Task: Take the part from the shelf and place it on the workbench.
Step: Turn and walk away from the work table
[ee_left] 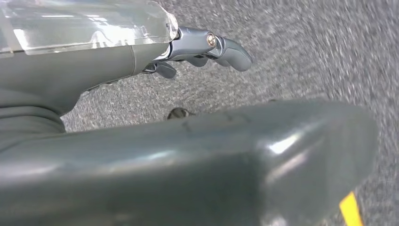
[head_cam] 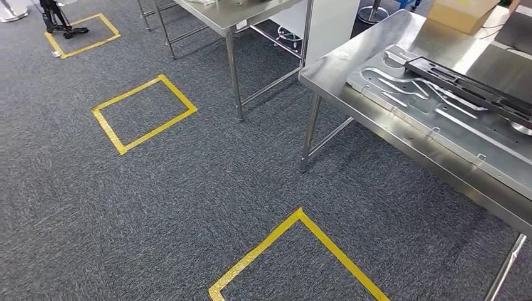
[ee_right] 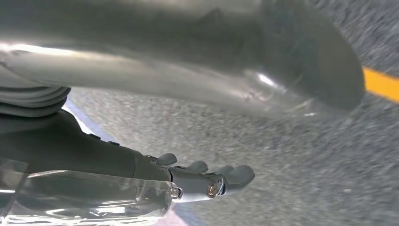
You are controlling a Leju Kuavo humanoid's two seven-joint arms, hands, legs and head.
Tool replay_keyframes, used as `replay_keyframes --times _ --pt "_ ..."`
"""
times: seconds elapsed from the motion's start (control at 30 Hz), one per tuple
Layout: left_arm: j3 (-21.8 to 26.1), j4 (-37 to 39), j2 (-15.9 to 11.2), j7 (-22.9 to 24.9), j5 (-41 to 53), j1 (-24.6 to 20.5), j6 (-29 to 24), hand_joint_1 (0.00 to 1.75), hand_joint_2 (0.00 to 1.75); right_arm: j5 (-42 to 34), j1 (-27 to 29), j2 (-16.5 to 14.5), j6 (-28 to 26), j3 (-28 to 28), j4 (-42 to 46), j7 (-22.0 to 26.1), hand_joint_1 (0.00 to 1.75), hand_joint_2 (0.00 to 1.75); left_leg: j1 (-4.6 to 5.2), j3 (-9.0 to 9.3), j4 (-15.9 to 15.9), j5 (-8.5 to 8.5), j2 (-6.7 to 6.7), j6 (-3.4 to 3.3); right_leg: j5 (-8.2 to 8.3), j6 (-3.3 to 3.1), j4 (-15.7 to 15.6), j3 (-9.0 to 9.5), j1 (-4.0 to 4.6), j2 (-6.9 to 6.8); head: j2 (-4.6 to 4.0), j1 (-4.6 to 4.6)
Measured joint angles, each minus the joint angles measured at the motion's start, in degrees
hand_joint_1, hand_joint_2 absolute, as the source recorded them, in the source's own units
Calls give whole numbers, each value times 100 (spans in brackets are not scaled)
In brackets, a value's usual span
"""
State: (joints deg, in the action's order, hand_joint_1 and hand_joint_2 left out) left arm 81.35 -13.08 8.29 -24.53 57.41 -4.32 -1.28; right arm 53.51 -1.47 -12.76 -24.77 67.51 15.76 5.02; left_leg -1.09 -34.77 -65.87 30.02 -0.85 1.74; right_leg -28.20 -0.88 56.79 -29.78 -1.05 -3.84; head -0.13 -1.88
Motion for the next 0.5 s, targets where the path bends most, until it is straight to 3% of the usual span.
replay_keyframes --times 0.07,0.1,0.17,0.23,0.27,0.33,0.4,0.43,0.5 --pt "-1 -1 -7 -9 23 -15 -21 0 0 1 -17 28 86 19 -25 118 0 0 16 342 678 -232 -164 -29 -38 80 43 12 6 -87 -1 8" --pt "-1 -1 -9 -13 28 -18 -36 0 0 1 -29 43 128 20 -36 164 0 0 34 397 816 -255 -203 -66 -47 123 53 15 16 -121 0 18" --pt "-2 -2 -17 -25 21 -9 -92 0 0 -4 -68 66 221 21 -56 258 0 0 62 367 847 -260 -128 -158 -42 202 45 28 16 -188 0 40" --pt "-1 -2 -24 -45 -10 1 -159 0 0 -31 -98 88 303 31 -71 330 0 0 54 369 886 -303 -45 -249 -138 266 142 8 -13 -89 0 44" --pt "0 -2 -24 -54 -28 -5 -189 0 0 -49 -101 99 330 43 -79 343 0 0 43 373 909 -330 -2 -295 -277 285 331 -71 -23 30 1 50" --pt "0 -2 -18 -66 -44 -25 -249 0 0 -82 -87 120 369 73 -105 298 0 0 50 356 919 -363 89 -352 -669 292 1036 -409 -26 280 1 61" --pt "0 -1 2 -69 -37 -30 -316 0 0 -113 -73 136 412 115 -137 181 0 0 75 337 914 -374 209 -371 -869 286 1676 -740 -22 359 1 64" --pt "0 -1 19 -69 -31 -28 -355 0 0 -131 -70 146 435 138 -150 98 0 0 85 336 909 -375 278 -372 -800 278 1724 -783 -22 372 1 64" --pt "0 1 63 -69 -14 -25 -423 0 0 -158 -68 165 481 178 -171 -102 0 0 94 344 889 -371 417 -365 -389 243 1171 -555 -22 444 0 64"
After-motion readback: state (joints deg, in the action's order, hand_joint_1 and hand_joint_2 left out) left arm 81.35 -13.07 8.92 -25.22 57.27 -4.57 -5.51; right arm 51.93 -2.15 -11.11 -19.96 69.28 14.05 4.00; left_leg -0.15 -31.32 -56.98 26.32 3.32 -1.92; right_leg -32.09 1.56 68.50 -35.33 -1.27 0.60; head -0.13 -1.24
